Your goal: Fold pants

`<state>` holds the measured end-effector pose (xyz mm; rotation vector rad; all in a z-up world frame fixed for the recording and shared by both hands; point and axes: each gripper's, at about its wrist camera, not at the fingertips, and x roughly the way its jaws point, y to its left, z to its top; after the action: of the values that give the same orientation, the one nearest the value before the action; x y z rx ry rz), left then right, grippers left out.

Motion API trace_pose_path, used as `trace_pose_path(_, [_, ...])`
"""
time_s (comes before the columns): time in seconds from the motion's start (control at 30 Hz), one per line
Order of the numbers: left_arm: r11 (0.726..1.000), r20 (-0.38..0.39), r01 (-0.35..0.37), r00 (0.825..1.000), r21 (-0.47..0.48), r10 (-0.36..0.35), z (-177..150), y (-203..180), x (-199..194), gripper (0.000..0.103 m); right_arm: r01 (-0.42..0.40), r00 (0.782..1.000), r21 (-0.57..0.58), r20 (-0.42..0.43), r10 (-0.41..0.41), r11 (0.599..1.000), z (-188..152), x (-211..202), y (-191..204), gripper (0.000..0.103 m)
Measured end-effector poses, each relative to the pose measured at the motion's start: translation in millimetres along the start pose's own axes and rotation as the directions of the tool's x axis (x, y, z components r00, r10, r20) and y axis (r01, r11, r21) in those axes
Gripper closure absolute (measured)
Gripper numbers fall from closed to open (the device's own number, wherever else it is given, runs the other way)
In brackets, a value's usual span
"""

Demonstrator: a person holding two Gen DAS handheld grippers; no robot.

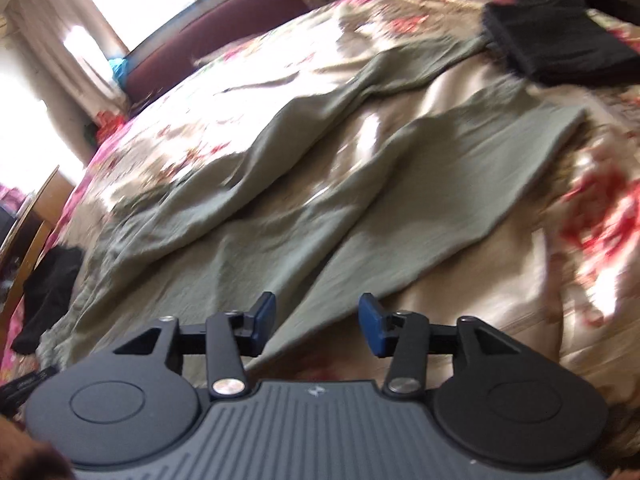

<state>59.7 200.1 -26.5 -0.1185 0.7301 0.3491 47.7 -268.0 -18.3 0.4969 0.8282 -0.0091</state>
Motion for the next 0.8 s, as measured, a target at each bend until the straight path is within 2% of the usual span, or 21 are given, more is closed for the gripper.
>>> trace_pose_path(0.07, [0.999,0.059,-0.009,0.998,0.042,0.006,4,-12,-14,0.067,0.131,0.988,0.067,0.075,-0.136,0.989,21,1,-40,0.046])
trace_pose_path(0.13, [0.997,0.116,-0.015,0.993,0.079,0.006,10,-28,-27,0.067,0.207,0.971,0.183,0.084,-0.224,0.961,40,13,-80,0.046])
trace_pose_path(0.23, [0.991,0.130,0.055,0.989,0.125,-0.071,19,-59,-31,0.066,0.208,0.967,0.342,0.068,-0.245,0.917,54,34,-124,0.047])
trace_pose_path(0.3, [0.982,0.118,0.098,0.986,0.163,-0.118,22,-83,-26,0.066,0.173,0.966,0.403,0.108,-0.235,0.898,60,41,-138,0.047])
trace_pose_path(0.37, [0.970,0.101,0.134,0.983,0.201,-0.156,21,-106,-20,0.066,0.154,0.959,0.411,0.156,-0.235,0.899,66,46,-139,0.050])
trace_pose_path(0.43, [0.956,0.084,0.171,0.977,0.238,-0.195,17,-131,-16,0.066,0.162,0.954,0.430,0.161,-0.252,0.888,73,52,-147,0.063])
trace_pose_path(0.47, [0.949,0.073,0.186,0.975,0.255,-0.211,14,-141,-14,0.066,0.183,0.953,0.436,0.143,-0.269,0.881,75,54,-151,0.086])
trace_pose_path(0.5, [0.943,0.065,0.197,0.973,0.269,-0.221,13,-148,-13,0.066,0.187,0.953,0.451,0.134,-0.273,0.873,76,54,-158,0.100])
trace_pose_path(0.57, [0.928,0.049,0.227,0.967,0.297,-0.252,5,-163,-16,0.066,0.117,0.966,0.486,0.146,-0.212,0.866,69,42,-172,0.100])
trace_pose_path(0.6, [0.922,0.045,0.235,0.964,0.309,-0.261,3,-168,-17,0.066,0.109,0.965,0.487,0.158,-0.210,0.867,67,33,-175,0.100])
trace_pose_path(0.73, [0.903,0.034,0.268,0.955,0.337,-0.296,-5,-182,-22,0.066,0.130,0.934,0.408,0.256,-0.250,0.904,56,-21,-171,0.100])
trace_pose_path(0.8, [0.897,0.024,0.274,0.953,0.348,-0.301,-9,-188,-19,0.065,0.199,0.924,0.381,0.234,-0.302,0.903,57,-24,-175,0.097])
